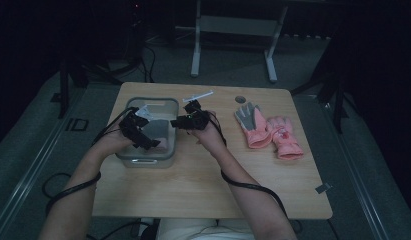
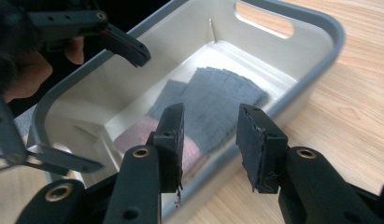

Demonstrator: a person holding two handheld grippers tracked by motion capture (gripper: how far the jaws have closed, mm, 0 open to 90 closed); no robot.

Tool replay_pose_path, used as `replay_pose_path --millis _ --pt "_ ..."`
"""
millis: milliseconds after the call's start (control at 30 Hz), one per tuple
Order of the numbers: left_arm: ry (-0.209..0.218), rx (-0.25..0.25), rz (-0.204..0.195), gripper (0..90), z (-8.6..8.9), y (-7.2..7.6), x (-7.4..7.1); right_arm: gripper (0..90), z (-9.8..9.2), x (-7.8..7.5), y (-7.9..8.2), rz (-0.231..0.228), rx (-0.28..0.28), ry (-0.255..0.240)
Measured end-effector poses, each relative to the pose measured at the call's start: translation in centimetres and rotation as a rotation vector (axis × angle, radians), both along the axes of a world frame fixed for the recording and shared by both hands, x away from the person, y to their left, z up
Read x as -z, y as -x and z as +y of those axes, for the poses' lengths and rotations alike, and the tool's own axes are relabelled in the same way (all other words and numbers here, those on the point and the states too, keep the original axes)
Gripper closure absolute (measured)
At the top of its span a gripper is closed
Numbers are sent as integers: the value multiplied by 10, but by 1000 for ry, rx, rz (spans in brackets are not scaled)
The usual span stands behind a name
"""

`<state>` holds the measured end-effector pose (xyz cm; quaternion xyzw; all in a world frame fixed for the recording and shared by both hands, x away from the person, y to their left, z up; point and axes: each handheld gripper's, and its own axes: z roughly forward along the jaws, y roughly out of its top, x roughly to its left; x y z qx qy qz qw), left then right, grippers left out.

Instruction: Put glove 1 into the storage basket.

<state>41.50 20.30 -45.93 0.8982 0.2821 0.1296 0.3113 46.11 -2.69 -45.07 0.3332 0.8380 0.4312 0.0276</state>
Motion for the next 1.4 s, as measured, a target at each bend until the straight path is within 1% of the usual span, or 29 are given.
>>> replay_pose_path --millis 33,100,200,233,267,300,333,367,400,433,467,500,533,567,667,733,800,867,900,933,1000,1033,1100,1200,1233,1300,1333,1367,1400 --pt "12 6 -4 9 -2 2 -2 615 -3 -1 1 -3 0 -1" --pt "22 20 -17 9 -9 7 -5 605 -12 -2 4 -15 3 0" --pt "35 42 -19 9 -21 14 -9 580 -25 -3 8 -32 13 17" --pt "35 42 -19 9 -21 14 -9 580 -25 -3 8 -32 13 17" --pt "41 30 -20 9 -31 17 -10 576 -30 -4 9 -38 18 22" --pt "41 33 -15 9 -36 18 -10 570 -39 -5 11 -38 31 26" --pt "46 38 -11 9 -40 19 -10 560 -43 -6 12 -47 37 30" --pt "62 29 -11 9 -47 21 -10 560 -46 -7 13 -50 42 32" --pt "63 27 -4 9 -51 21 -11 552 -51 -8 14 -51 45 31" --pt "75 48 -5 9 -57 23 -12 546 -55 -8 15 -56 49 32" --pt "79 56 -9 9 -61 25 -12 542 -60 -9 17 -65 56 35" --pt "62 60 -21 9 -67 27 -13 539 -64 -10 17 -66 58 32" --pt "67 75 -28 9 -71 29 -13 536 -70 -11 18 -72 63 32" --pt "75 89 -22 9 -75 30 -14 535 -74 -11 19 -80 65 37" --pt "96 115 -36 9 -88 36 -16 532 -88 -11 21 -97 77 44" --pt "93 130 -67 9 -97 42 -18 514 -100 -8 23 -124 73 47" --pt "91 142 -74 9 -104 46 -17 520 -111 -5 23 -133 81 55" --pt "105 142 -76 9 -113 50 -14 520 -119 -2 23 -136 88 61" --pt "111 146 -73 9 -116 52 -13 520 -125 0 23 -143 94 70" --pt "114 147 -79 9 -119 54 -11 522 -129 1 23 -149 98 78" --pt "105 138 -93 9 -126 59 -8 527 -137 4 23 -155 107 90" --pt "109 135 -91 9 -128 60 -6 529 -141 5 23 -161 109 99" --pt "122 109 -87 9 -131 64 -1 534 -149 7 23 -165 117 109" --pt "139 87 -82 9 -135 70 7 550 -163 9 24 -181 131 125" --pt "138 86 -82 9 -137 72 10 557 -167 9 24 -188 134 126" --pt "116 78 -80 10 -140 76 17 561 -177 10 23 -190 149 135" --pt "115 82 -75 10 -141 77 20 567 -182 10 22 -192 158 136" --pt "111 81 -54 10 -143 78 25 567 -186 10 22 -191 164 136" --pt "98 82 -36 10 -144 80 29 570 -191 10 21 -192 175 136"
